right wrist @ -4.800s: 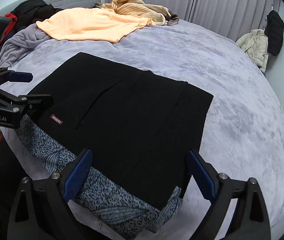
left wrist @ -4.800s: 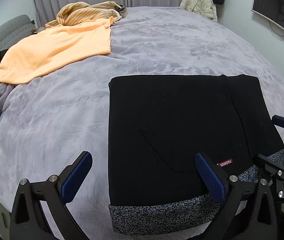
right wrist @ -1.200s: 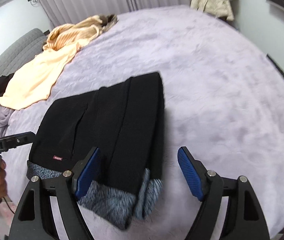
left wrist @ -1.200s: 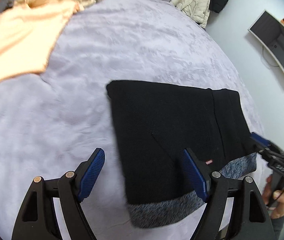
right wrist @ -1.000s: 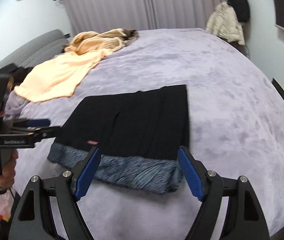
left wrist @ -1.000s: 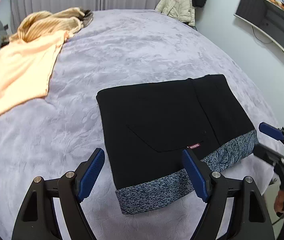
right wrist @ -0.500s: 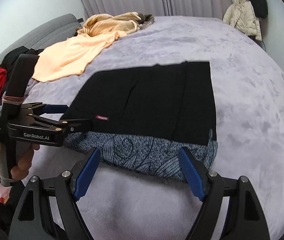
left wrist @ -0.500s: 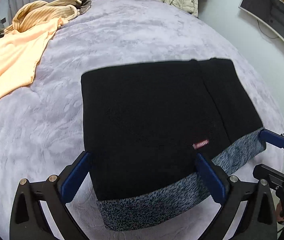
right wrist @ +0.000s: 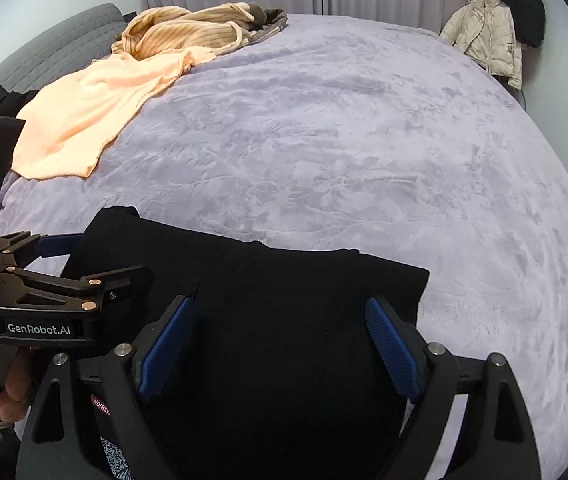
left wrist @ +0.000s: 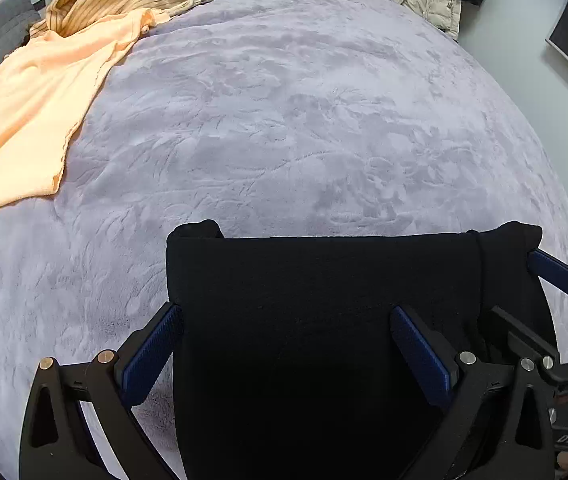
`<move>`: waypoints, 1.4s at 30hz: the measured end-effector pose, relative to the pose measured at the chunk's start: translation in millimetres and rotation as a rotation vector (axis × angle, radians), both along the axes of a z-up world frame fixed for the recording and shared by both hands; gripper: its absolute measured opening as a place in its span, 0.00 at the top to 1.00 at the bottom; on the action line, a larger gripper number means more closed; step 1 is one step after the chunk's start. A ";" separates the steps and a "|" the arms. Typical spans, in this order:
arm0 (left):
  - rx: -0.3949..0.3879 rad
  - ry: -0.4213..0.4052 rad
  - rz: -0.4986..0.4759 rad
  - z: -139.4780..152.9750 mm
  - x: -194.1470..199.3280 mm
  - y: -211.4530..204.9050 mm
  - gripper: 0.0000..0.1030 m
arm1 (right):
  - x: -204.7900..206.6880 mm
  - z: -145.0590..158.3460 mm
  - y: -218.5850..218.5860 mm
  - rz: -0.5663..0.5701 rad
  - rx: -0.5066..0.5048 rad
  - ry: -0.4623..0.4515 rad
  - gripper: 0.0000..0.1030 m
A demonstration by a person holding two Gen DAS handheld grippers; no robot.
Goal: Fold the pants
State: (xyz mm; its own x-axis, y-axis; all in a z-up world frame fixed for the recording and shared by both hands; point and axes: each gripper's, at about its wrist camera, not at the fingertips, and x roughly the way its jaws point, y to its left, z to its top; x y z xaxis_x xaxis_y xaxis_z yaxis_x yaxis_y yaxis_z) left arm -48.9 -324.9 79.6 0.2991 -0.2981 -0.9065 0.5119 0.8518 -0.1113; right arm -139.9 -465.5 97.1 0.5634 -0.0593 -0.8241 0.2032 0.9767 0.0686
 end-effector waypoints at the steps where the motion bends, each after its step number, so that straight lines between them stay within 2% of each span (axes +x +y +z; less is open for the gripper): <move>1: 0.010 -0.004 -0.006 -2.6 0.8 -3.4 0.00 | 1.1 -3.4 3.2 0.008 -0.001 0.011 0.04; 5: 0.010 0.025 -0.011 -9.0 8.5 -5.2 0.00 | 5.0 -13.1 5.0 0.016 -0.009 0.038 0.02; 8: 0.015 0.015 -0.015 -5.2 6.3 -4.5 0.00 | 5.3 -16.9 2.5 0.010 0.000 0.050 0.01; 10: -0.012 -0.045 -0.006 8.0 1.4 -0.4 0.00 | 1.8 -7.4 1.7 -0.015 0.007 0.032 0.01; 12: -0.062 -0.152 -0.010 25.4 -6.4 1.6 0.00 | -3.2 3.8 0.0 -0.044 0.016 -0.012 0.01; 14: -0.091 -0.201 -0.012 33.2 -10.5 -0.6 0.00 | 0.4 6.6 4.0 -0.059 -0.015 -0.004 0.01; 20: 0.038 -0.134 -0.003 2.4 -4.0 -11.3 0.00 | 12.0 -12.5 23.1 -0.012 -0.101 0.070 0.00; 25: 0.021 -0.155 -0.027 -0.1 -18.9 -0.2 0.00 | -17.4 -11.7 22.7 -0.028 -0.051 0.016 0.00; 30: -0.008 -0.161 -0.033 -2.3 -37.2 17.0 0.00 | -53.3 -17.2 35.3 -0.038 -0.108 -0.013 0.00; 34: -0.046 -0.118 -0.009 -10.5 -50.8 36.4 0.00 | -79.2 -25.4 46.8 -0.054 -0.148 -0.039 0.00; 36: -0.067 -0.105 -0.001 -11.9 -59.4 45.8 0.00 | -88.2 -32.6 46.6 -0.056 -0.122 -0.030 0.00; 39: -0.110 -0.143 0.010 6.8 -74.4 66.3 0.00 | -101.1 -25.3 42.4 -0.084 -0.087 -0.049 0.00; 41: -0.159 -0.191 0.033 19.8 -87.5 85.0 0.00 | -112.4 -12.5 48.8 -0.097 -0.117 -0.109 0.00; 42: -0.155 -0.196 0.044 20.4 -91.9 90.5 0.00 | -114.9 -11.4 53.1 -0.097 -0.142 -0.113 0.00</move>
